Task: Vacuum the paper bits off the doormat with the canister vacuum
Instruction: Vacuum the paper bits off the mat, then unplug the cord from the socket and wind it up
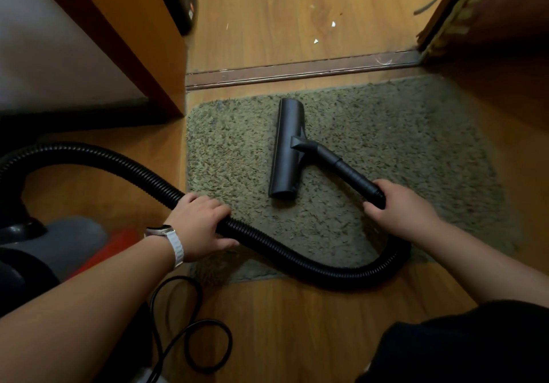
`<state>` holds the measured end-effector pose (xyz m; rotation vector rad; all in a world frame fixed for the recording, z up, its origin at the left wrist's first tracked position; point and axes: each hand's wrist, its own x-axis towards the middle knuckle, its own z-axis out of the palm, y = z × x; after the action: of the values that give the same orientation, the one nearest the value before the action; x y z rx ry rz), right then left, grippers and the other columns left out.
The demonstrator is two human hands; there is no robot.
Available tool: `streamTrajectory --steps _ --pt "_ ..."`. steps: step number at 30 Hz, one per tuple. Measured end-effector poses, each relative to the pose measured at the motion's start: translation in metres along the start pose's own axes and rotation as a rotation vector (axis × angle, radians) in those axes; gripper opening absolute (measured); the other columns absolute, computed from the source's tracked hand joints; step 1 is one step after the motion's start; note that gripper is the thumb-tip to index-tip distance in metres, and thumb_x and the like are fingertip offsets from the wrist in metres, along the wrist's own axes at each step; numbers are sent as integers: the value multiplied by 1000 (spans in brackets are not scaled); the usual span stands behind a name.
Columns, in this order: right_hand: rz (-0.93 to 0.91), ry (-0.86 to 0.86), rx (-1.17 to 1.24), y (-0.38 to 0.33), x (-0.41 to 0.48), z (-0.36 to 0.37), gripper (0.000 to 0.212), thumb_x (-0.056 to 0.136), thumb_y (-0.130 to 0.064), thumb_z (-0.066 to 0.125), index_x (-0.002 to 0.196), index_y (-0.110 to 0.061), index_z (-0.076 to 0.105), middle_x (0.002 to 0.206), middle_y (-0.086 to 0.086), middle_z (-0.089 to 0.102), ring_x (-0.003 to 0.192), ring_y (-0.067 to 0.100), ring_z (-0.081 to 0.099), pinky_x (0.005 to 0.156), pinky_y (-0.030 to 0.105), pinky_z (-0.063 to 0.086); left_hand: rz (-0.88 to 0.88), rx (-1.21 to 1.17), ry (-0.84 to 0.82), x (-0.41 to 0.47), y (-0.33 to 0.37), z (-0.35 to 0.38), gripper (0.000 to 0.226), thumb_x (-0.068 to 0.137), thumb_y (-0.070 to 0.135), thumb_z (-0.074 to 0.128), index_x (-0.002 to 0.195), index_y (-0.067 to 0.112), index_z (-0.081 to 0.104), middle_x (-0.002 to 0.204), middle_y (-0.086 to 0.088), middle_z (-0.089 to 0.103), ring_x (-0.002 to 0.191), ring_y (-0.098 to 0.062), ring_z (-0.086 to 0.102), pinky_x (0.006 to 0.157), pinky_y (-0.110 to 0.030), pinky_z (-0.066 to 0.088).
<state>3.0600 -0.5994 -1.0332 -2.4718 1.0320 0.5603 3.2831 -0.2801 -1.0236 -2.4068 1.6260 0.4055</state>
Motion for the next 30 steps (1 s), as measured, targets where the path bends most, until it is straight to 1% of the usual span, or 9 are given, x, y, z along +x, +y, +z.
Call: streamTrajectory --steps 3,6,8,13,17,20,23,27,30 --pt "-119 59 -135 -4 -3 -8 55 89 -53 55 137 -28 45 123 0 55 114 23 56 83 37 50 17 -45 26 -1 0 -3 73 72 77 38 113 24 67 105 6 68 100 -19 65 96 -41 45" --pt "-348 131 -195 -17 -1 -25 61 89 -51 57 142 -24 45 131 1 53 118 24 53 92 38 50 80 -70 24 2 -4 -18 74 75 75 40 121 22 64 116 4 66 108 -20 62 97 -40 46" --pt "-522 116 -264 -36 2 -41 60 89 -49 57 142 -22 48 135 2 52 119 25 52 96 39 49 107 -87 4 2 -12 -35 74 78 73 39 126 22 61 121 4 64 111 -19 61 97 -40 47" --pt "-880 119 -426 -110 4 -90 48 84 -39 60 124 -11 63 124 12 61 107 34 61 88 46 53 101 -95 56 -27 -49 -82 66 81 65 44 121 17 65 118 -3 68 106 -24 65 88 -40 53" --pt "-1089 107 -465 -185 -10 -126 45 86 -40 61 121 -13 64 122 10 62 107 32 62 88 45 53 22 -77 72 -77 -79 -118 58 81 59 49 112 14 69 113 -6 69 99 -27 67 78 -39 58" --pt "-1220 97 -440 -243 -25 -137 48 89 -46 56 127 -17 62 130 9 60 116 29 58 95 45 51 -122 -116 110 -128 -96 -138 59 81 58 50 112 11 69 117 -9 68 102 -30 66 80 -41 56" --pt "-1346 61 -413 -302 -40 -134 52 90 -50 47 127 -17 62 130 9 59 116 30 59 96 44 50 -333 -134 154 -190 -107 -147 64 81 60 48 116 10 68 122 -12 66 109 -31 63 88 -43 54" --pt "-1533 56 -428 -376 -64 -111 48 87 -46 56 123 -15 64 125 11 61 109 33 62 90 45 54 -684 -226 254 -279 -107 -140 67 81 61 46 122 12 65 129 -11 63 115 -31 59 93 -44 50" --pt "-1660 28 -427 -419 -90 -88 52 87 -48 54 125 -15 64 126 13 62 111 34 62 90 45 54 -920 -316 281 -334 -93 -120 68 84 62 50 135 17 55 141 -6 53 129 -28 49 103 -45 42"
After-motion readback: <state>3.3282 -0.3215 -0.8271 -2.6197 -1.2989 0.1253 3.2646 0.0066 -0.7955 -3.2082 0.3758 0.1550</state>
